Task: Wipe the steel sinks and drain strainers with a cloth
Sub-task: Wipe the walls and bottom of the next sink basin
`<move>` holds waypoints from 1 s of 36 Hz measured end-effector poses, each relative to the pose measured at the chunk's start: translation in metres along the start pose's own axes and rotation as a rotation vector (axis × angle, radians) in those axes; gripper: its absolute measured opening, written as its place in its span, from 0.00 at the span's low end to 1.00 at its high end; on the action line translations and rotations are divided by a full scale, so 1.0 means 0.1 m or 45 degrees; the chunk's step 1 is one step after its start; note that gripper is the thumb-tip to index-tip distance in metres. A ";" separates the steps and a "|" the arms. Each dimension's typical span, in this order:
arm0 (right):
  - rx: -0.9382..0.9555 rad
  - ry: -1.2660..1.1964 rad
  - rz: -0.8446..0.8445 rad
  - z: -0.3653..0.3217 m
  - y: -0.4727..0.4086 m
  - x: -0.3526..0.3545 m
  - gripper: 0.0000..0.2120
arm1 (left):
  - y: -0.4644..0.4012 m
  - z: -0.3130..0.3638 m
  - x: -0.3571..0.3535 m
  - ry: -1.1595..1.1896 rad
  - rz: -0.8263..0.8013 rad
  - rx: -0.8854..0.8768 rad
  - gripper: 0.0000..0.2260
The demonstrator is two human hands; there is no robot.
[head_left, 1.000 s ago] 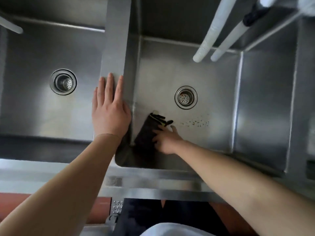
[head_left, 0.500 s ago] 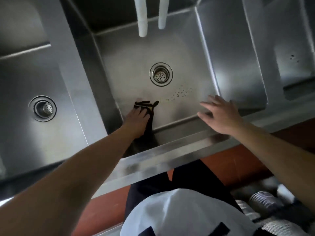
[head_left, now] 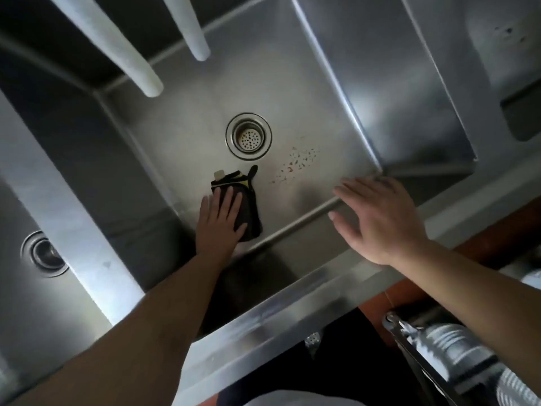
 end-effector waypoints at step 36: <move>-0.117 -0.112 -0.053 -0.01 0.03 0.05 0.23 | -0.30 0.14 0.09 0.007 -0.060 -0.187 0.32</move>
Point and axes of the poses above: each hand's wrist, its own y-axis away from the middle knuckle, its own x-axis out of the back of the hand, z = x × y, the point moved 7 cm from there along -y, towards the middle knuckle, and after that the axes turned 10 degrees about -y, right-handed, at the moved point
